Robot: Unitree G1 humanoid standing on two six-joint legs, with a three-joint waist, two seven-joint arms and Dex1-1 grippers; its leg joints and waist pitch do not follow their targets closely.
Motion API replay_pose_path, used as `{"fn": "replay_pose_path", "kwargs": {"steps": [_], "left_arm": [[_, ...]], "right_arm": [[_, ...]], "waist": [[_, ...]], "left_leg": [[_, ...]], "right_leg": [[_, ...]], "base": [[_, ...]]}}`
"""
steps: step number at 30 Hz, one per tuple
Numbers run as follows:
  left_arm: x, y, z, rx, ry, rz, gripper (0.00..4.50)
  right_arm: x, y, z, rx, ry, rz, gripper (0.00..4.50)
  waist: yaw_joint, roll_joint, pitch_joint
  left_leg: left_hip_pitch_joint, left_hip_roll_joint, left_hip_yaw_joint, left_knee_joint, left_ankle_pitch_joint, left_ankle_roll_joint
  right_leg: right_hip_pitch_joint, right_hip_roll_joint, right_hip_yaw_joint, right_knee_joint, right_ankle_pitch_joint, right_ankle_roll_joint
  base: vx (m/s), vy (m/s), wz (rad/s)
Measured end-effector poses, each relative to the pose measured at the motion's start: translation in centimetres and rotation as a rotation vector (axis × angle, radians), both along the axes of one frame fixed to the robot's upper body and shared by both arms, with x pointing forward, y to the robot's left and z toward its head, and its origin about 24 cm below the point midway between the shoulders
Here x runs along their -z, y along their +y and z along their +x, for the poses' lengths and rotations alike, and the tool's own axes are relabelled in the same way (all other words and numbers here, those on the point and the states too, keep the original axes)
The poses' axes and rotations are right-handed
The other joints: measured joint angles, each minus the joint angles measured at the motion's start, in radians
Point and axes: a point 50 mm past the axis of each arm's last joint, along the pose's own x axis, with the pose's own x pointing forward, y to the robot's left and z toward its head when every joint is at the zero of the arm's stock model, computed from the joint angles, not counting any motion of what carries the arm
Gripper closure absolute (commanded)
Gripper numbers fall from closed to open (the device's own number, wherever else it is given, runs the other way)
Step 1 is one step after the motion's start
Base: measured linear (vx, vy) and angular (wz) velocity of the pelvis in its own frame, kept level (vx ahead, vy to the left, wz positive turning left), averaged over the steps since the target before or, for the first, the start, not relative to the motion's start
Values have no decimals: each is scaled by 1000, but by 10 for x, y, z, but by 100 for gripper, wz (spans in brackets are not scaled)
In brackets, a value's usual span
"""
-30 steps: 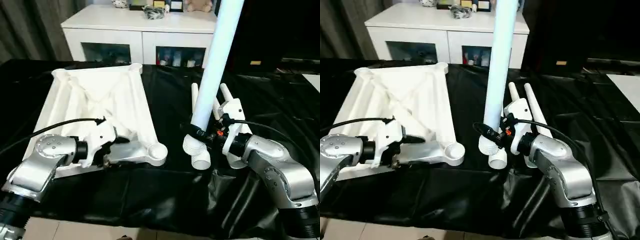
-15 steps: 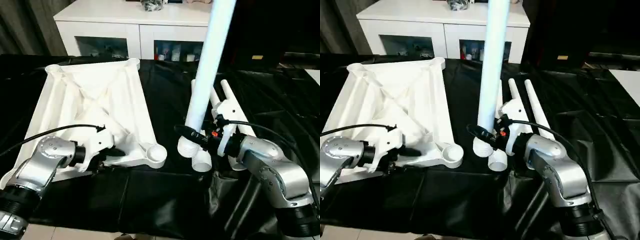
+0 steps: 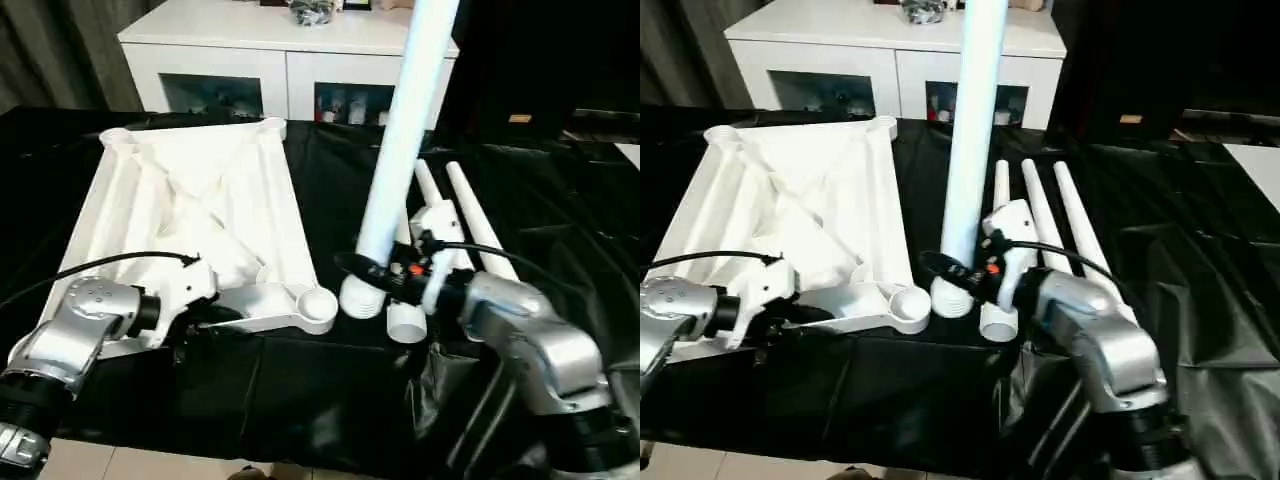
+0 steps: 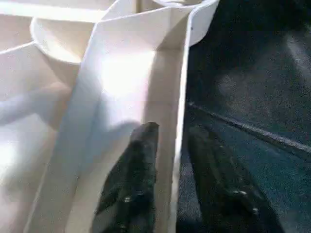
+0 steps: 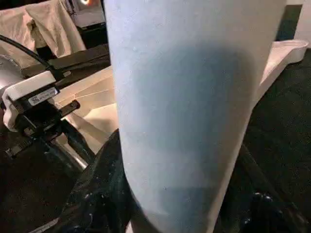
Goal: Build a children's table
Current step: Insert table leg to table base
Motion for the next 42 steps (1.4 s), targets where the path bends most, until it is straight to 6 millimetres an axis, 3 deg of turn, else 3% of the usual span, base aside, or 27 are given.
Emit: {"fn": "replay_pose_path", "kwargs": {"steps": [14, 23, 30, 42], "left_arm": [[4, -6, -3, 28, -16, -12, 449], [8, -29, -9, 42, -53, -18, 450], [8, -53, -7, 62, -104, -14, 450], [7, -58, -3, 49, -119, 7, 450]], "right_arm": [[-3, 7, 6, 3, -2, 22, 265], [-5, 9, 12, 17, -7, 23, 266], [-5, 10, 14, -30, 7, 9, 266], [6, 6, 25, -60, 61, -104, 266]], "waist": [[-3, -1, -1], [2, 1, -2], [21, 2, -2], [23, 1, -2]], "left_leg": [[0, 0, 3, -6, 2, -3], [1, 0, 4, -8, 2, -3], [1, 0, 6, -8, 3, -1], [0, 0, 6, -10, 7, -1]], "right_leg": [[-4, 0, 1, 0, 0, 0], [-4, -1, 1, -1, 0, 0], [-4, -2, 1, 0, 0, 0], [-4, -2, 1, 0, 1, 1]], "base": [[0, 0, 0], [0, 0, 0], [0, 0, 0], [0, 0, 0]]}}
